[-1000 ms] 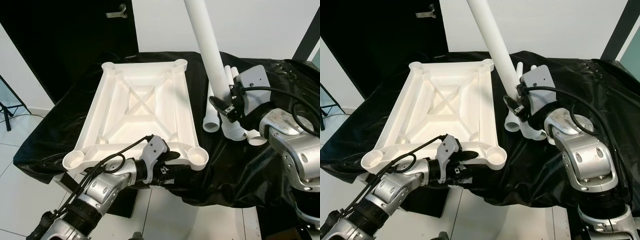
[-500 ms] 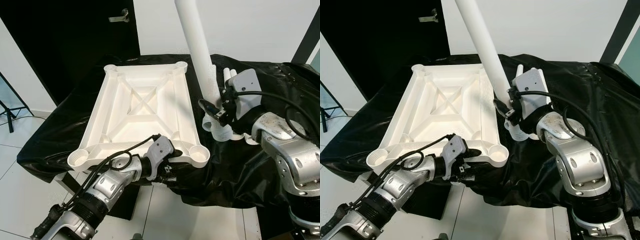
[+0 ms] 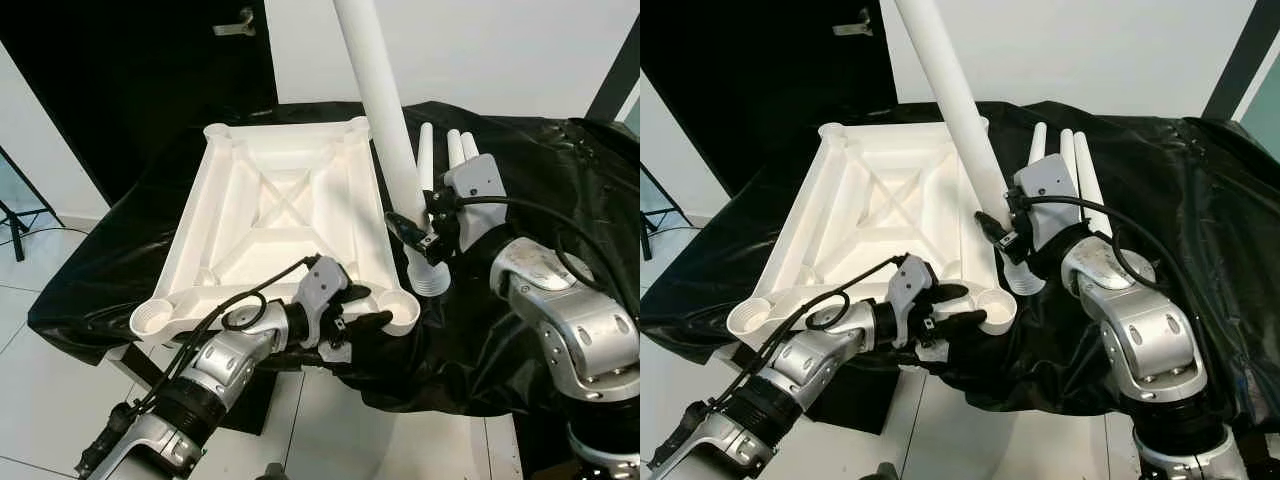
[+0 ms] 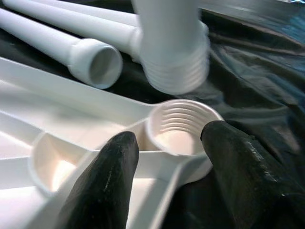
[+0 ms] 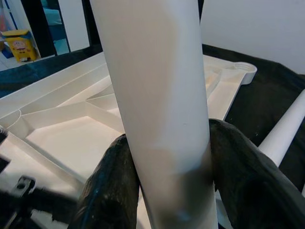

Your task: Building children table

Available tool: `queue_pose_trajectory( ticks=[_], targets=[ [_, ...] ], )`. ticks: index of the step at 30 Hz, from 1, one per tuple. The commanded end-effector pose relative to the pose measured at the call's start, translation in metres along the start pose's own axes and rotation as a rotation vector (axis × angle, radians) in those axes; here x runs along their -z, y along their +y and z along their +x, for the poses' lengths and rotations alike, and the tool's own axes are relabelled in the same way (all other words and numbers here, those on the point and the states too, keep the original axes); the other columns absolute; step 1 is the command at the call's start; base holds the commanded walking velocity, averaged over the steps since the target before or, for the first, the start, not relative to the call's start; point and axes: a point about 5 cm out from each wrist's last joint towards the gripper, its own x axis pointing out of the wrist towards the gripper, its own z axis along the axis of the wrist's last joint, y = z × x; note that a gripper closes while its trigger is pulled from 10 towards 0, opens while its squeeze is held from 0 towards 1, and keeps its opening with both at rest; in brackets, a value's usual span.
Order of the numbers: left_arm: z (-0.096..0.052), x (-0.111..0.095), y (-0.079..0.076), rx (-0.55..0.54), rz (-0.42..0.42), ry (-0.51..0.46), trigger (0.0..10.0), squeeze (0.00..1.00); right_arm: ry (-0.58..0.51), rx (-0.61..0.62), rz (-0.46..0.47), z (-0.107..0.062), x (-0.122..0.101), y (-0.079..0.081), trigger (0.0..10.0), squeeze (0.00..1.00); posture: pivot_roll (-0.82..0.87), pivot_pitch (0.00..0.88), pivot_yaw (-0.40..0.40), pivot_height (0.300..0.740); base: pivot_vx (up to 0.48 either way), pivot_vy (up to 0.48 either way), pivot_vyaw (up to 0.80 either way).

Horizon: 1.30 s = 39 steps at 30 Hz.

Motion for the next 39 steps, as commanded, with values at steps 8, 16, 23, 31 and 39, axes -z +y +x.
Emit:
queue_pose_trajectory(
  ticks=[8, 16, 23, 31, 39],
  targets=[
    [-0.014, 0.026, -0.011, 0.256, 0.027, 0.191, 10.0, 0.00, -0.018, -0.001, 0.009, -0.001, 0.000, 0.001, 10.0, 0.00, 0.14, 0.000, 0.022, 0.740, 0.000, 0.000, 0.00],
    [-0.012, 0.032, -0.016, 0.306, 0.012, 0.240, 10.0, 0.00, -0.029, 0.002, 0.013, 0.000, -0.002, 0.002, 10.0, 0.00, 0.13, 0.000, 0.022, 0.740, 0.000, 0.000, 0.00],
    [0.003, 0.043, -0.016, 0.250, 0.069, 0.313, 0.0, 0.00, -0.035, 0.000, 0.015, 0.000, -0.002, 0.003, 10.0, 0.00, 0.14, 0.000, 0.023, 0.740, 0.000, 0.000, 0.00],
    [0.034, 0.037, -0.014, 0.127, 0.134, 0.302, 10.0, 0.00, -0.045, -0.003, 0.039, -0.001, 0.000, 0.006, 10.0, 0.00, 0.13, 0.000, 0.029, 0.740, 0.000, 0.000, 0.00],
    [0.039, 0.035, -0.008, 0.054, 0.152, 0.297, 10.0, 0.00, -0.039, -0.017, 0.092, -0.007, 0.013, 0.010, 10.0, 0.00, 0.12, 0.000, 0.031, 0.740, 0.000, 0.000, 0.00]
  ],
)
